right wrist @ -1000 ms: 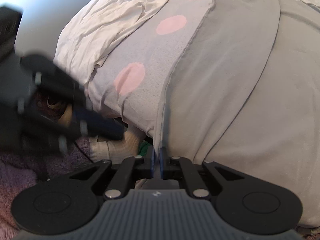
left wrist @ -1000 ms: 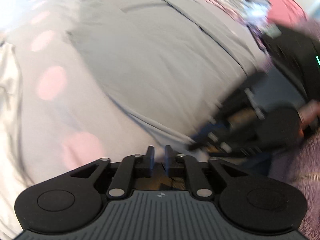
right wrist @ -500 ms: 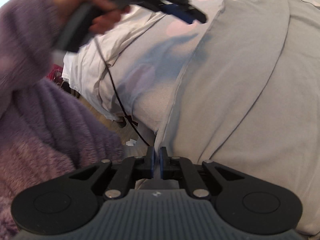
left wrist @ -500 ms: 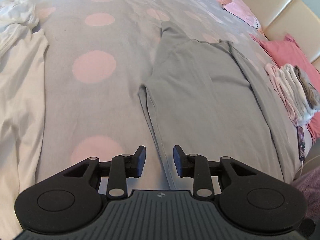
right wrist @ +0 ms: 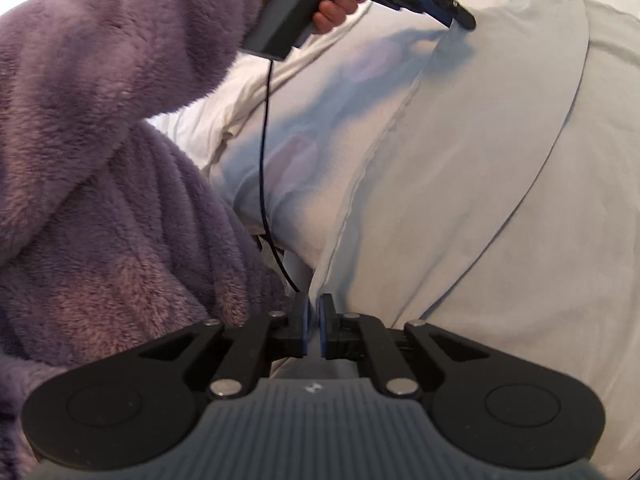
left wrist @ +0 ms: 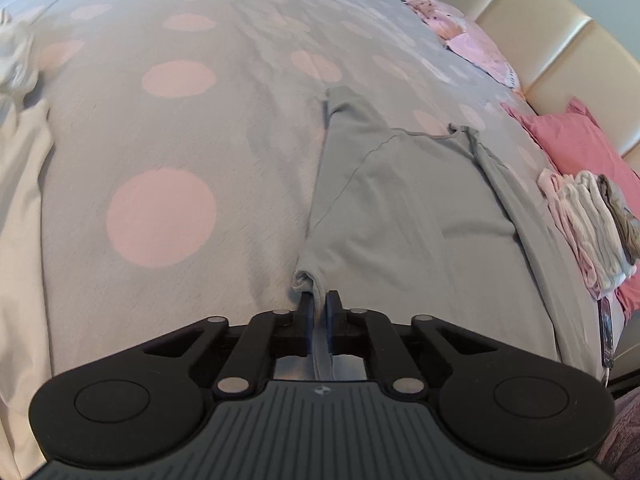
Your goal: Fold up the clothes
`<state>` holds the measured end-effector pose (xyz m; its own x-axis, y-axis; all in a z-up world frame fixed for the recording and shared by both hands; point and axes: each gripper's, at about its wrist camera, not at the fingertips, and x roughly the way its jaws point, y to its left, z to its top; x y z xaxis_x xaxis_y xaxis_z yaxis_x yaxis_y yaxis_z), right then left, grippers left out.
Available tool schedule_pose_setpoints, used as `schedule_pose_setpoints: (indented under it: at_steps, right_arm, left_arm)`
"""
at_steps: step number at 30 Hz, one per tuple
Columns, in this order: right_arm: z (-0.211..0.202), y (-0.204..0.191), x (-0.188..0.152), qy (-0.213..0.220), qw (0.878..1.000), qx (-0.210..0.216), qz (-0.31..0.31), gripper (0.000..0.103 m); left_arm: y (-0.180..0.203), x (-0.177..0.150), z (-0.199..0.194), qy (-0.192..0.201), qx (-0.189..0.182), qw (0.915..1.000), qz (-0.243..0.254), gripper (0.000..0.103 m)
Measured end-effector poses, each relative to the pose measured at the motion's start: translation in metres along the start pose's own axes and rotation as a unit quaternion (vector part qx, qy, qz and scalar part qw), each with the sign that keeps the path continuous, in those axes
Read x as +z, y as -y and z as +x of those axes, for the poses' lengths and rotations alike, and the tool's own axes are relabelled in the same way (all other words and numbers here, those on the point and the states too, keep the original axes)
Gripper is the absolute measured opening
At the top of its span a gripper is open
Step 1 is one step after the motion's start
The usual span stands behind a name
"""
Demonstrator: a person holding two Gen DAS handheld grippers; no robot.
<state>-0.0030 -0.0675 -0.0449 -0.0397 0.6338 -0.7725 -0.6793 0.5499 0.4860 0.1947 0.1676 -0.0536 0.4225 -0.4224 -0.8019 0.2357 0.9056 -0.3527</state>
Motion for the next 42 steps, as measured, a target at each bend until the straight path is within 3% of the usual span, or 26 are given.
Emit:
schedule_pose_setpoints:
  at_steps: [4, 13, 21, 29, 36, 39, 40, 42]
  right_arm:
    - [-0.018, 0.004, -0.007, 0.028, 0.999, 0.007, 0.016, 0.007]
    - [-0.062, 0.034, -0.038, 0.081, 0.992, 0.018, 0.100, 0.006]
    - [-0.070, 0.044, -0.074, 0.084, 0.984, -0.005, 0.158, 0.006]
    - [-0.054, 0.063, -0.096, 0.070, 0.967, 0.051, 0.241, 0.006]
    - [-0.046, 0.053, -0.097, 0.066, 0.965, 0.054, 0.248, 0.006]
    - [-0.040, 0.049, -0.100, 0.066, 0.964, 0.051, 0.252, 0.006]
    - [-0.039, 0.047, -0.098, 0.066, 0.964, 0.049, 0.254, 0.006]
    - [-0.038, 0.043, -0.097, 0.069, 0.964, 0.048, 0.252, 0.006]
  left_arm:
    - [0.019, 0.005, -0.014, 0.018, -0.007, 0.9997, 0.016, 0.002]
    - [0.094, 0.027, -0.023, 0.028, 0.016, 0.9957, 0.087, 0.002]
    - [0.158, 0.038, 0.021, 0.000, 0.031, 0.9867, 0.159, 0.002]
    - [0.203, 0.035, 0.076, -0.041, 0.038, 0.9736, 0.221, 0.002]
    - [0.212, 0.024, 0.111, -0.075, 0.037, 0.9685, 0.235, 0.002]
    - [0.209, 0.024, 0.104, -0.071, 0.033, 0.9723, 0.220, 0.015]
    - [0.209, 0.024, 0.094, -0.063, 0.029, 0.9734, 0.218, 0.026]
    - [0.209, 0.024, 0.075, -0.047, 0.021, 0.9753, 0.215, 0.031]
